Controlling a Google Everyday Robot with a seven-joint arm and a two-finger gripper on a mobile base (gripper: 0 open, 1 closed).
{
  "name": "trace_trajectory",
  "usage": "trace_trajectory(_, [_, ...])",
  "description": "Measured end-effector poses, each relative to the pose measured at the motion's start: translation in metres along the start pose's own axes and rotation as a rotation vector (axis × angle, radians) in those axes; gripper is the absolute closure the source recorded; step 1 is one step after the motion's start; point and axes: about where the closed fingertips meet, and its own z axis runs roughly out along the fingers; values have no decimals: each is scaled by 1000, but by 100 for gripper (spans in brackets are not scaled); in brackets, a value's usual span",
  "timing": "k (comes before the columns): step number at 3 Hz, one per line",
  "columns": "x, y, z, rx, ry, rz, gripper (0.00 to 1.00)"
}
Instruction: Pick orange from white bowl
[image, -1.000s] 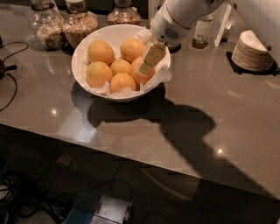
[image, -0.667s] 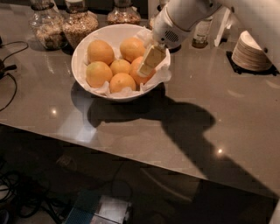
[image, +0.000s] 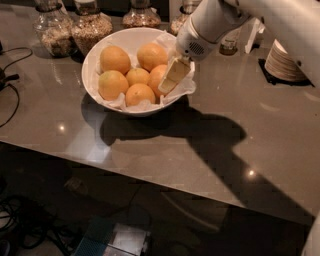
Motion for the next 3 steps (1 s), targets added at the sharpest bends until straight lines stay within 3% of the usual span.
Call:
trace_trajectory(2, [5,-3,24,-19,5,-2,27])
trace_trajectory(3, [2,-6,39,-22,17,-35,27])
